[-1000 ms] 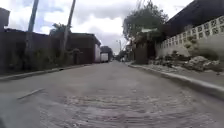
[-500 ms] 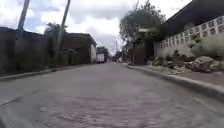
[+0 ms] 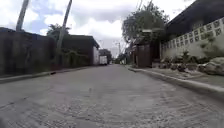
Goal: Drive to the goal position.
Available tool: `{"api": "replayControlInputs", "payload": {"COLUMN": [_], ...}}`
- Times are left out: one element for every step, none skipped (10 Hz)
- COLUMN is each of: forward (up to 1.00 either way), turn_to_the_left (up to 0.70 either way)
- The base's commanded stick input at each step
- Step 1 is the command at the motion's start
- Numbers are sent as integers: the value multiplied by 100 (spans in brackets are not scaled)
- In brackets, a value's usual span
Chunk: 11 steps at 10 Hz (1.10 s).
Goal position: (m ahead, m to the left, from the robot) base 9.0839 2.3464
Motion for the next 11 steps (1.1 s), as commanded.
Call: {"api": "replayControlInputs", "payload": {"forward": [100, 100, 100, 100, 100, 100, 100, 100, 100, 100, 100], "turn_to_the_left": [-8, -26, -34, -33, -25, -17, -9, -1, 6, 6, 6]}}
